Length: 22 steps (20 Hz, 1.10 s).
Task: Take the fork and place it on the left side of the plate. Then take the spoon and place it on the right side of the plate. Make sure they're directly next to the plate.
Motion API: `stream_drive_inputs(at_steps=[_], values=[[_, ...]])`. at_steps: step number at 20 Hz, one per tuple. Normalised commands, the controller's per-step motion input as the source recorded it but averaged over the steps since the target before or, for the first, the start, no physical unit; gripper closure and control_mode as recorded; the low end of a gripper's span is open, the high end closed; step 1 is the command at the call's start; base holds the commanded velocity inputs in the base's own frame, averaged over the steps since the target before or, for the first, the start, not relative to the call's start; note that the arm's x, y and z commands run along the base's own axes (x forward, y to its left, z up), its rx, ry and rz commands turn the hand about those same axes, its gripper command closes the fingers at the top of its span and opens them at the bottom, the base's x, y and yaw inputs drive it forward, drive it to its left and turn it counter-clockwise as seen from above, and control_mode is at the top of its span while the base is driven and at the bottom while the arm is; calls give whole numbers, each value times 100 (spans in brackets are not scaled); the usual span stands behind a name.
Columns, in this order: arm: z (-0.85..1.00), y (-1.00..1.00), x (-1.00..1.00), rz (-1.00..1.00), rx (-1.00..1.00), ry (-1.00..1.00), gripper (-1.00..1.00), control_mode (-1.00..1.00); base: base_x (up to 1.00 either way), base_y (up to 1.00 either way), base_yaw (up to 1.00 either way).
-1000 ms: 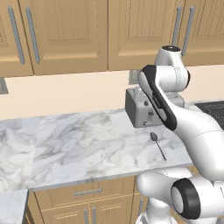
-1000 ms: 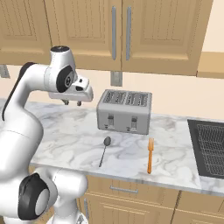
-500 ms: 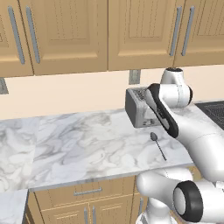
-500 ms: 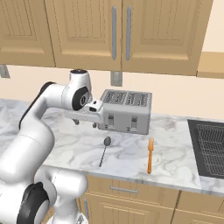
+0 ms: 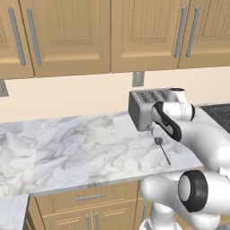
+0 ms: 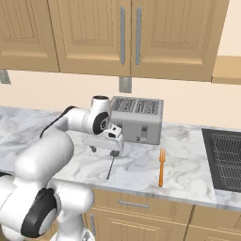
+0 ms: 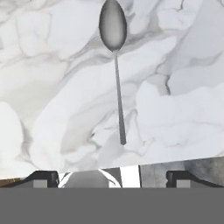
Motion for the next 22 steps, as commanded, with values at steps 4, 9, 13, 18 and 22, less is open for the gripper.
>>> stream_drive_inputs(at_steps=[4,9,13,18,22], values=[[-55,-17,27,0,-5,12,-100,-100,0,0,0],[-61,-2,18,0,-5,3,-100,-100,0,0,0],[-59,0,10,0,-1,-4,-100,-100,0,0,0],[-42,0,13,0,0,-10,-100,-100,0,0,0],[-31,0,6,0,0,-11,-100,-100,0,0,0]])
